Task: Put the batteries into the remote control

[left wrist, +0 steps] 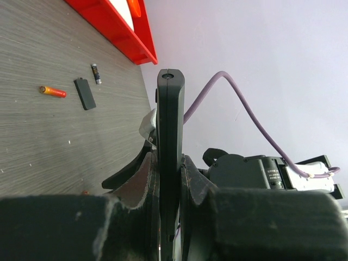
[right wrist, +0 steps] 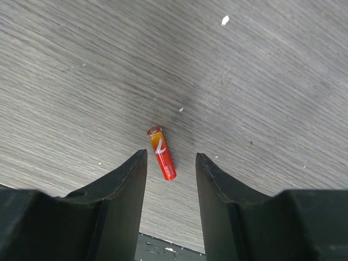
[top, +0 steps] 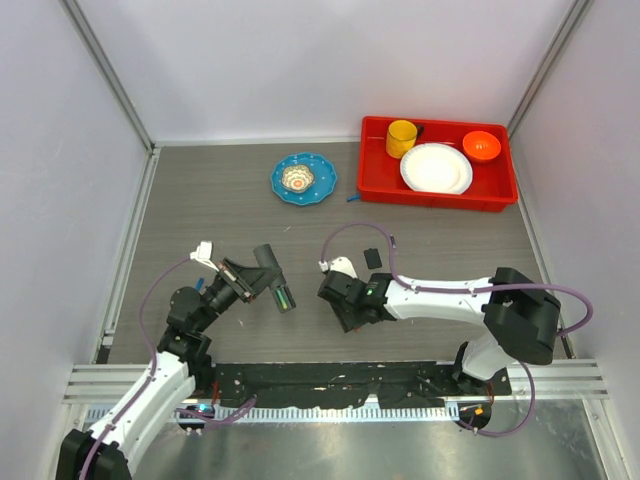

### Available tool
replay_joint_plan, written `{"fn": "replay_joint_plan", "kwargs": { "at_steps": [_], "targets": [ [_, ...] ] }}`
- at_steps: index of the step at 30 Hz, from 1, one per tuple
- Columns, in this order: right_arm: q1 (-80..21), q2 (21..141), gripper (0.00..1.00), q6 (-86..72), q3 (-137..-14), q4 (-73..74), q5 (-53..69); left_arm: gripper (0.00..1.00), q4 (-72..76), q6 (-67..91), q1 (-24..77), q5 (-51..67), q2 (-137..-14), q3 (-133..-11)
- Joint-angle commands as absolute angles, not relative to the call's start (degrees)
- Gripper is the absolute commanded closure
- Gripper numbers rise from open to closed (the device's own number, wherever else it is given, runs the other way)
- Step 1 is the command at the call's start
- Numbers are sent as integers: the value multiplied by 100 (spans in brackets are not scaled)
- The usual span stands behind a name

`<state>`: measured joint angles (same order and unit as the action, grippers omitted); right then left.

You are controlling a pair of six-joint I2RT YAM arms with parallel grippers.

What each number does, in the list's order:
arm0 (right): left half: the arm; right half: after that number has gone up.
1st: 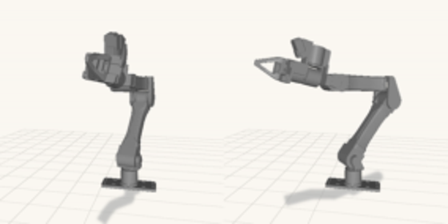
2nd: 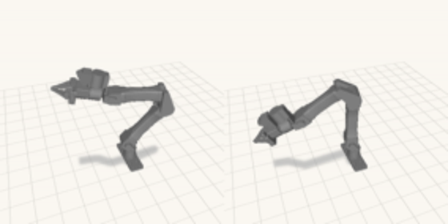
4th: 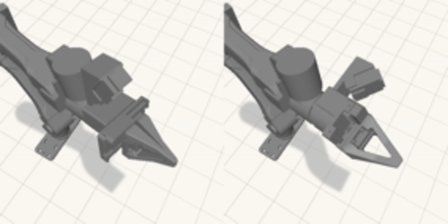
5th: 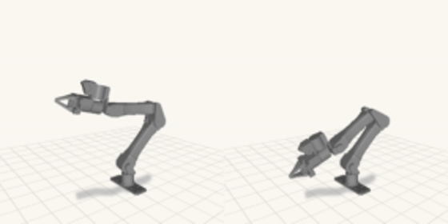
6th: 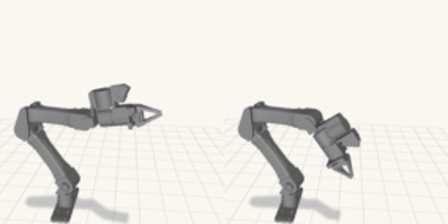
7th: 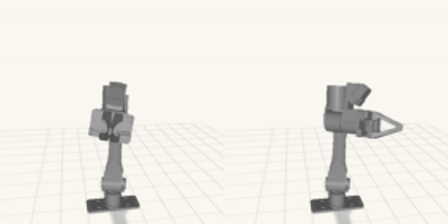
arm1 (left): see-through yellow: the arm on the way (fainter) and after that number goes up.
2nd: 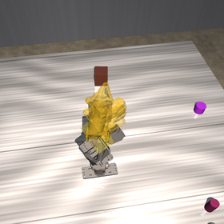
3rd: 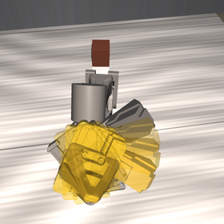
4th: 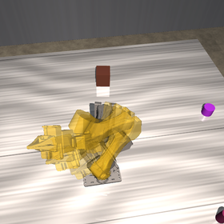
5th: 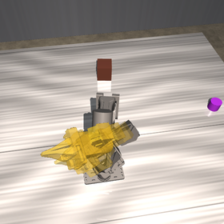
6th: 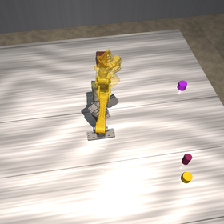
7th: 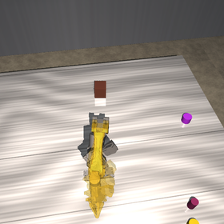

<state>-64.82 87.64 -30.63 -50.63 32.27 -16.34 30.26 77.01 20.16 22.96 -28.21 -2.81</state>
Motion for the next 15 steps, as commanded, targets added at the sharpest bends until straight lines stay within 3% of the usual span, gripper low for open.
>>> {"fn": "replay_joint_plan", "kwargs": {
  "at_steps": [1,7,15],
  "targets": [
    [-6504,8569,55,-3234,-4922,3287,-1459,100,3471,7629,1995,2294,-2944,-105],
    [-6504,8622,60,-3296,-4790,3278,-1389,100,3515,7620,1995,2259,-3050,-132],
    [-6513,8815,75,-3278,-4764,3112,-1380,100,3718,7629,1995,2232,-3304,-167]
  ]
}}
